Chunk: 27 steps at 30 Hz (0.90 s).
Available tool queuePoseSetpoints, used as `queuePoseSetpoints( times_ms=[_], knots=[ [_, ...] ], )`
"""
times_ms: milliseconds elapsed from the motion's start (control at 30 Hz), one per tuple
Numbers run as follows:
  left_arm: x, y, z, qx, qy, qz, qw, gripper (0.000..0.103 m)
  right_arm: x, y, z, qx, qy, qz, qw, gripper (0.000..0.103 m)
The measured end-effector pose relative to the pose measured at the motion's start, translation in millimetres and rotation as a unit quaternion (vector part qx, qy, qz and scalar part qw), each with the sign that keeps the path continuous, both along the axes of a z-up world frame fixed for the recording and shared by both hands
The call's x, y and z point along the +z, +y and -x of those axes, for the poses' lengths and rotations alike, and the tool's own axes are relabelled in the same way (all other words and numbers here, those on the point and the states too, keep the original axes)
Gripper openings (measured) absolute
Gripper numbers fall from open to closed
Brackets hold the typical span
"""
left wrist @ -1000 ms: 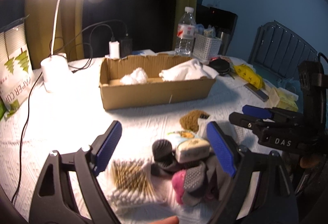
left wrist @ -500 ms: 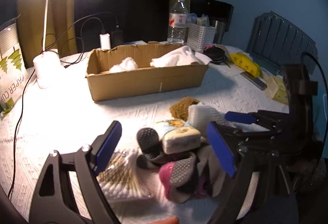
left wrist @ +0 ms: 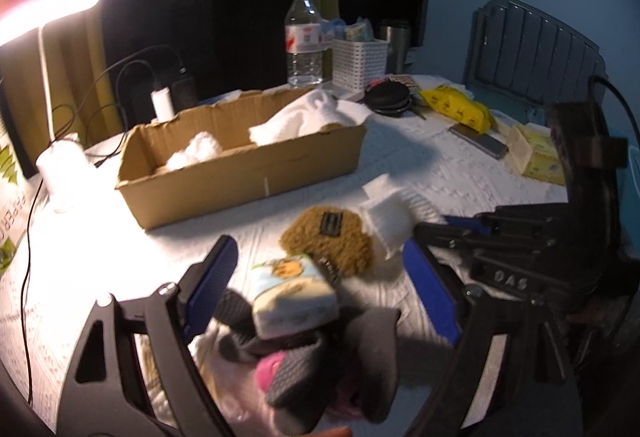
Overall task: Organize soft objects
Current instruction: 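Grasp another white waffle towel with the right tool while the left tool grasps the cartoon tissue pack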
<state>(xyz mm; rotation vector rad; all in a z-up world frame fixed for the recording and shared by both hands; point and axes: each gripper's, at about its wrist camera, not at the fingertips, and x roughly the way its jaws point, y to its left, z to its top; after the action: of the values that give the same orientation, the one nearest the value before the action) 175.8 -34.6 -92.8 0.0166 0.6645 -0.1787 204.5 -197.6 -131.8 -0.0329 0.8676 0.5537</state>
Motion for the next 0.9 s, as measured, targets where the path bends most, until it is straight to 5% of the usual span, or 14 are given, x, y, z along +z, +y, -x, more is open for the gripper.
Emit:
queuePoseSetpoints(
  times_ms=[333,433,533,900],
  knots=[
    [-37.3,13.1,-37.1,0.038,0.107,0.007,0.9935,0.085,5.3,-37.1,-3.5,-0.031,-0.010,-0.026,0.999,0.012],
    [-44.2,18.3,-38.1,0.035,0.132,0.019,0.9905,0.055,5.5,-39.3,-2.8,-0.032,-0.012,-0.029,0.999,0.012],
    [-43.9,19.1,-34.6,0.030,0.133,0.014,0.9906,0.048,8.8,-39.2,-2.1,-0.029,-0.018,-0.032,0.999,0.012],
    [-4.9,27.0,-21.4,0.017,0.089,0.035,0.9953,0.047,29.8,-27.8,-4.2,-0.018,-0.043,-0.032,0.998,0.012]
  ],
)
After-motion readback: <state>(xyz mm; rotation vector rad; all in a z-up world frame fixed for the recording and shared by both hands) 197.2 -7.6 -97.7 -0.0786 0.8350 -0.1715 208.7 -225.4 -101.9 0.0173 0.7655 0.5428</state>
